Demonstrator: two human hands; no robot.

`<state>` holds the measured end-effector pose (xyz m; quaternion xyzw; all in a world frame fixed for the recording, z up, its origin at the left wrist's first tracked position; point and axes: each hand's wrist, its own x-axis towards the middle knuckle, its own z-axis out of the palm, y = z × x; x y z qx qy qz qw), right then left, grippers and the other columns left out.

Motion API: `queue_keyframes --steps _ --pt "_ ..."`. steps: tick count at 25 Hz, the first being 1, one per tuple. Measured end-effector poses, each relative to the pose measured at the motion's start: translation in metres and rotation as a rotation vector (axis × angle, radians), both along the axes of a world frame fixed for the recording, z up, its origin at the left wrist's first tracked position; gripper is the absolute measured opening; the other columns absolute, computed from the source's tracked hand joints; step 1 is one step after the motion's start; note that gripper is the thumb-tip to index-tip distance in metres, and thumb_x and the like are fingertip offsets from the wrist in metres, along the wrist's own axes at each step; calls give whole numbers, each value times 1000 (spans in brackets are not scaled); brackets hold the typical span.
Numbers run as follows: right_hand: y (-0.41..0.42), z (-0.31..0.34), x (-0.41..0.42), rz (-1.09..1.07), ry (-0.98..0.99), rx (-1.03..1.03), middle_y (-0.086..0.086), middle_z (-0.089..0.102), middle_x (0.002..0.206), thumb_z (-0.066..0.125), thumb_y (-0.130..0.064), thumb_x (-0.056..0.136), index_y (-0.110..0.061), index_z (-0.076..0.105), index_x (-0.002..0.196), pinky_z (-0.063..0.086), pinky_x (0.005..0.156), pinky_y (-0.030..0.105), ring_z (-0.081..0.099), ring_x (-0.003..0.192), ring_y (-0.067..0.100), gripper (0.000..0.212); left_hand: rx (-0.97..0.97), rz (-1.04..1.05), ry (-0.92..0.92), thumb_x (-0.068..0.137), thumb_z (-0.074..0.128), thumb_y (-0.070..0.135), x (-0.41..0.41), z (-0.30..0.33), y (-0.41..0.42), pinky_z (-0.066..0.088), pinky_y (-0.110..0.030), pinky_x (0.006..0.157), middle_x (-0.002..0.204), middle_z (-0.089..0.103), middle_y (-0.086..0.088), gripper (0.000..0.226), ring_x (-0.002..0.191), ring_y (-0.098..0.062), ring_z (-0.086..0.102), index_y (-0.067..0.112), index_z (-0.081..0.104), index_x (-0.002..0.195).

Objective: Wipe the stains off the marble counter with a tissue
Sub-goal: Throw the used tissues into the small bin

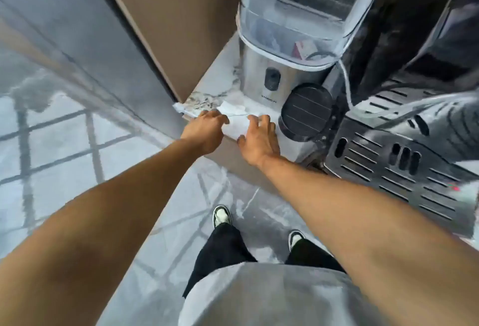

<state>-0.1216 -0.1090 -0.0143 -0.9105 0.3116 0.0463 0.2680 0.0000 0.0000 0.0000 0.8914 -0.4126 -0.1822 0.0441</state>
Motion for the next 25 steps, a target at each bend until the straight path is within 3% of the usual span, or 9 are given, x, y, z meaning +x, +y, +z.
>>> queue_keyframes --steps 3,7,14,18,21,25 --pt "-3 -2 20 -247 11 -13 13 37 132 50 -32 95 -17 45 132 38 106 44 41 120 35 40 -10 -194 13 91 50 8 36 -7 -12 46 -46 104 142 51 -6 47 133 -31 44 22 59 135" --pt "-13 -17 28 -347 95 6 8 34 126 50 -39 96 -21 49 125 40 105 42 40 117 29 34 -15 -358 -13 92 51 4 58 -23 -32 47 -47 103 144 48 -4 51 133 -30 40 26 58 138" --pt "-13 -30 35 -422 115 -23 13 35 129 56 -25 95 -12 50 123 39 106 41 40 118 34 32 -85 -266 17 94 51 10 69 -40 -50 42 -45 103 137 55 -10 44 128 -34 47 13 55 138" --pt "-10 -28 40 -476 81 -13 13 45 121 52 -6 92 -11 51 118 47 92 42 54 102 36 26 -86 -233 96 94 50 6 66 -40 -57 50 -44 90 135 56 -13 43 116 -39 59 11 54 137" --pt "-5 -22 34 -451 53 12 13 50 113 50 3 85 -12 53 112 49 84 39 57 96 36 31 -107 -223 126 93 50 5 60 -43 -55 52 -47 90 131 56 -17 43 109 -42 62 10 59 135" --pt "8 -18 17 -363 5 56 9 51 113 51 0 88 -16 64 118 49 94 30 59 98 29 36 -167 -194 170 90 53 5 57 -41 -45 52 -45 91 121 59 -19 37 100 -43 64 10 69 123"
